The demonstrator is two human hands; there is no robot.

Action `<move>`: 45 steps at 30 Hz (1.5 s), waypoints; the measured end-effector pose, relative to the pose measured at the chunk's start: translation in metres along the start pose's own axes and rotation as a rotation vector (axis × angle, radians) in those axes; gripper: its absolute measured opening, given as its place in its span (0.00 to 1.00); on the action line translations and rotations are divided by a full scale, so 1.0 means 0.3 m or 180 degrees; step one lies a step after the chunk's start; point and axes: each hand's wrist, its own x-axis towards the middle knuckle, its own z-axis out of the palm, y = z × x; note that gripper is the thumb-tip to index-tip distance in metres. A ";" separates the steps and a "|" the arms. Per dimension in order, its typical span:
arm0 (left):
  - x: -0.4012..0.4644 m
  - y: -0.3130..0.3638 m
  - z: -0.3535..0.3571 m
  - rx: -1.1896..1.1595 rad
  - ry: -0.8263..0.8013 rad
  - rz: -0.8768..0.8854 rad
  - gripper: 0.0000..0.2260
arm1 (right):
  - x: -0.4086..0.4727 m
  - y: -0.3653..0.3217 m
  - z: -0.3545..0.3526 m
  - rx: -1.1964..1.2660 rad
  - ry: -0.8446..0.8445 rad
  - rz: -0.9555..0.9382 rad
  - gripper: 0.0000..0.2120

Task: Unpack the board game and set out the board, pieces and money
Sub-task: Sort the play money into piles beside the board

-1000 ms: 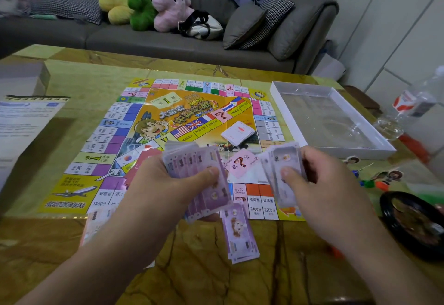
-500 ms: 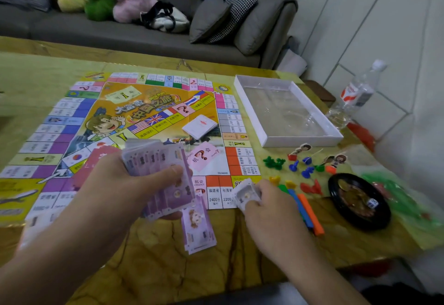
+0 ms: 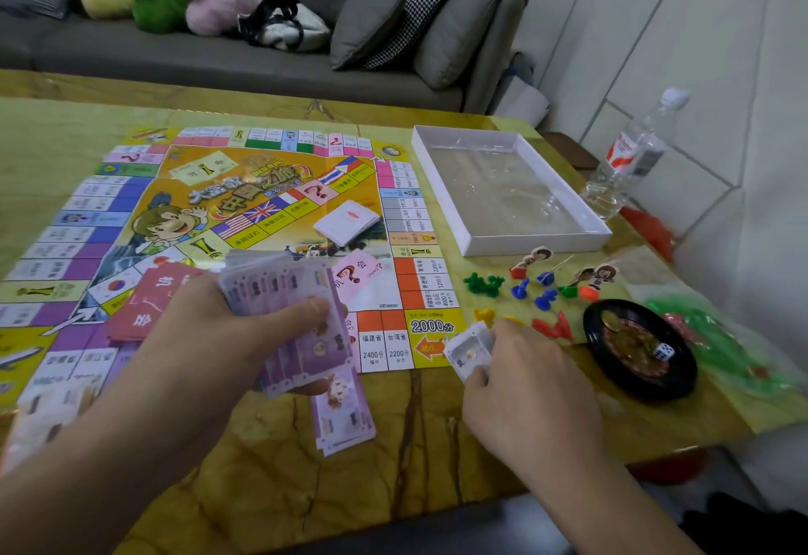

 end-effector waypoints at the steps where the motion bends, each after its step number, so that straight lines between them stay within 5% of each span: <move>1: 0.000 0.000 0.001 0.0009 -0.0019 -0.0014 0.12 | 0.000 0.004 -0.002 0.0013 0.0001 -0.0022 0.14; 10: 0.005 -0.001 0.000 0.0061 -0.0013 -0.0059 0.11 | -0.020 0.008 0.005 -0.0376 0.0079 -0.0350 0.23; 16: 0.002 0.003 -0.006 0.0054 0.0016 -0.0039 0.10 | -0.011 0.011 0.010 -0.0348 0.0019 -0.0323 0.14; 31: 0.012 0.022 -0.039 -0.0299 0.0018 0.0010 0.14 | -0.001 0.005 0.013 -0.0502 0.0097 -0.0247 0.16; 34: 0.011 0.025 -0.042 -0.0397 -0.0087 -0.0061 0.13 | 0.011 -0.003 0.010 0.0245 0.0319 -0.0399 0.10; 36: 0.005 0.023 -0.040 -0.0409 -0.0185 -0.0109 0.13 | 0.019 -0.021 0.012 0.1500 0.0284 -0.0672 0.03; 39: -0.020 0.009 -0.009 -0.0396 -0.0557 -0.0183 0.10 | 0.004 -0.084 -0.009 0.3310 -0.0713 -0.0945 0.08; 45: -0.034 0.002 0.018 -0.0671 -0.0916 -0.0255 0.11 | 0.016 -0.176 -0.022 0.3757 -0.0638 -0.1023 0.12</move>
